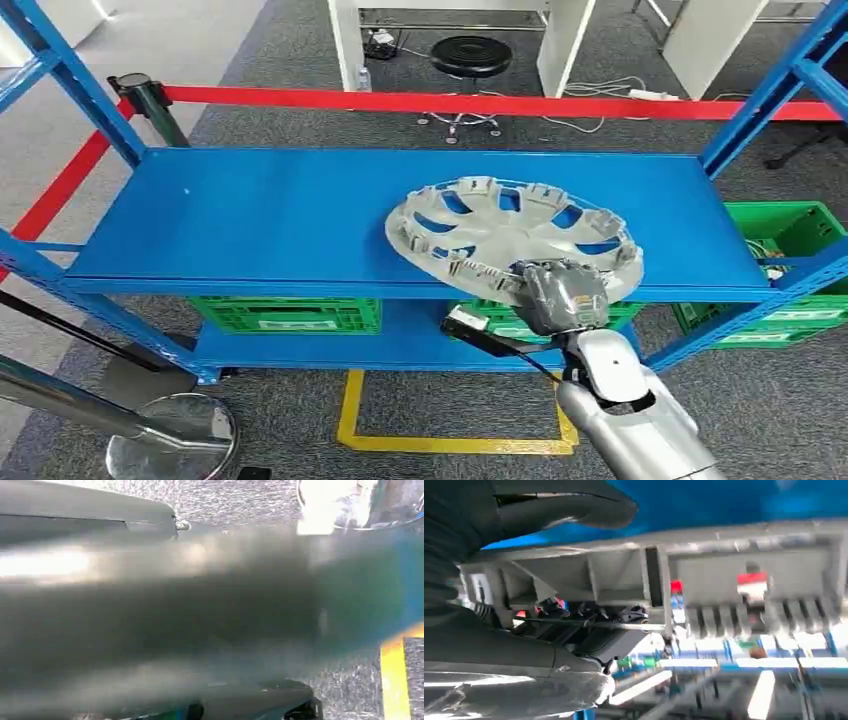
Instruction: Take the parts from the cabinet and place them on the table.
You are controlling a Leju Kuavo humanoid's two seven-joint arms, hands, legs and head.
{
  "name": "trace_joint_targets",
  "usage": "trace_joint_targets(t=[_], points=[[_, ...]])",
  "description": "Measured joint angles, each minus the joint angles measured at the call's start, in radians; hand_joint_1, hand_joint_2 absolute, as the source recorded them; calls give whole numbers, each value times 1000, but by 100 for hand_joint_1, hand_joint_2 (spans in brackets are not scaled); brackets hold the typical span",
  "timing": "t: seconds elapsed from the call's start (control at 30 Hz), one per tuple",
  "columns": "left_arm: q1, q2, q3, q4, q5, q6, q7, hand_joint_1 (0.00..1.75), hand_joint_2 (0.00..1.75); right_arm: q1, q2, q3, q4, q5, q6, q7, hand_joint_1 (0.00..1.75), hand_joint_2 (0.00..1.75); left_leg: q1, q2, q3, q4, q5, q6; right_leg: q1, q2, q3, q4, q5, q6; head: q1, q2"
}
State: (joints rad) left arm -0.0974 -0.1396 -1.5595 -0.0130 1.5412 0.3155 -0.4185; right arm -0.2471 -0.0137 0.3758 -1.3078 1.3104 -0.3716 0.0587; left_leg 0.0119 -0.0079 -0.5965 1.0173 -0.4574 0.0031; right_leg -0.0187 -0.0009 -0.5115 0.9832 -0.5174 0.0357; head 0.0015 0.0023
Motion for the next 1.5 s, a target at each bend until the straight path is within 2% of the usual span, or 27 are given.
trace_joint_targets(t=[0.2, 0.43, 0.83, 1.13, 1.5], points=[[3, -4, 0, 0, 9, 21, -20, 0, 175, 25, 0, 9, -208, 24, -48, -21, 175, 175, 0, 0, -1, 0, 0, 0, 0, 0, -1, 0, 0, 0, 1, 0], [4, -6, -1, 0, 12, 26, -19, 0, 175, 28, -3, 37, -372, 34, -94, -46, 175, 175, 0, 0, -1, 0, 0, 0, 0, -1, -1, 0, 0, 0, 0, 0], [4, -6, -1, 0, 15, 28, -19, 0, 175, 29, -15, 59, -457, 34, -141, -63, 175, 175, 0, 0, -1, 0, 0, 0, 0, 0, -1, 0, 0, 0, 0, 0], [3, -5, -1, 0, 10, 16, -2, 0, 175, 21, -21, 90, -546, 39, -220, -102, 175, 175, 0, 0, -1, 0, 0, 0, 0, 0, -1, 0, 0, 0, 0, 0], [1, -4, -2, 0, -2, 16, -13, 0, 175, 13, -40, 113, -588, 23, -269, -129, 175, 175, 0, 0, -1, 0, 0, 0, 0, 0, -1, 0, 0, 0, 0, 0]])
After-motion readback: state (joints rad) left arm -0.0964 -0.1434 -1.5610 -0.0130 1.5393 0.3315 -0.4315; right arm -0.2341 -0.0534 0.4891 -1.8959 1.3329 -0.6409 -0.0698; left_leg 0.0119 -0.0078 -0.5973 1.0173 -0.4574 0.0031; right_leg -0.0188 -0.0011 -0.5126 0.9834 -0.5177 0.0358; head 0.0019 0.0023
